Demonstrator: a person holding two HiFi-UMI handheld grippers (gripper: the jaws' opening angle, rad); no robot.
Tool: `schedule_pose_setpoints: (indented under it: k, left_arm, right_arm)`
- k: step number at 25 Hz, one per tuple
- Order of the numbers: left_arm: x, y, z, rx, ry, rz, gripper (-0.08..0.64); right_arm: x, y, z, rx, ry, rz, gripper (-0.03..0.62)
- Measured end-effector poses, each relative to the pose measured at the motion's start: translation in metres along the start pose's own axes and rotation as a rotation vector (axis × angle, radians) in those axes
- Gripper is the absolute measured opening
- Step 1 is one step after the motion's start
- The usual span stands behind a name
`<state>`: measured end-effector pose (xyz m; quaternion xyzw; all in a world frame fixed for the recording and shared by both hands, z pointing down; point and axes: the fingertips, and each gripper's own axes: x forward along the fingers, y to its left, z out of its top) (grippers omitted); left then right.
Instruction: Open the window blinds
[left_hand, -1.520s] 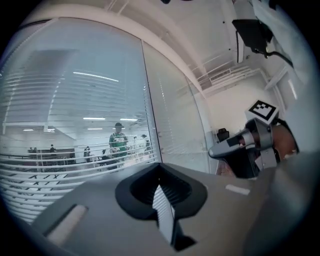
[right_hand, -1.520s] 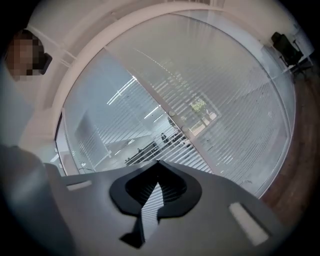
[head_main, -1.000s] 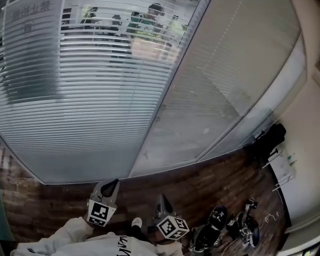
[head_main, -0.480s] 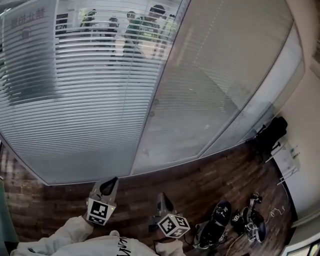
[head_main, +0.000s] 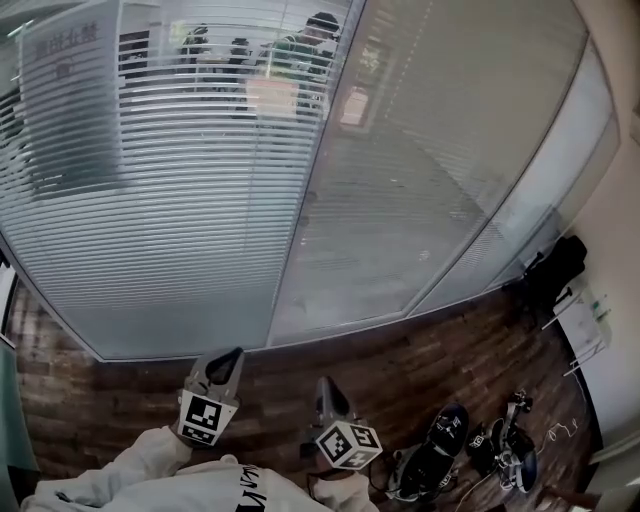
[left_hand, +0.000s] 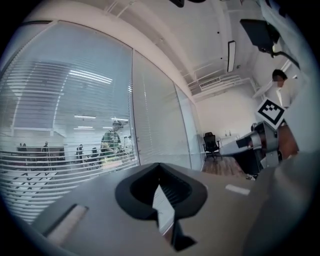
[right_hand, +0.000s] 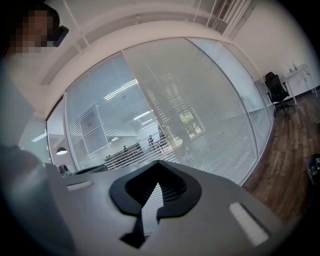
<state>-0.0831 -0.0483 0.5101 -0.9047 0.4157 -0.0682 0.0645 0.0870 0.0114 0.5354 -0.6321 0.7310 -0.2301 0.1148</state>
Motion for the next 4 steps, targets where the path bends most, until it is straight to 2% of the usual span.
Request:
schedule_pose_setpoints:
  k: [4]
  left_arm:
    - [-0.0022,-0.0075,0.0104,0.006,0.004,0.008,0.0]
  right_arm:
    - [-0.0077,0.0007,0.0072,0.014,0.01,0.014,0.0]
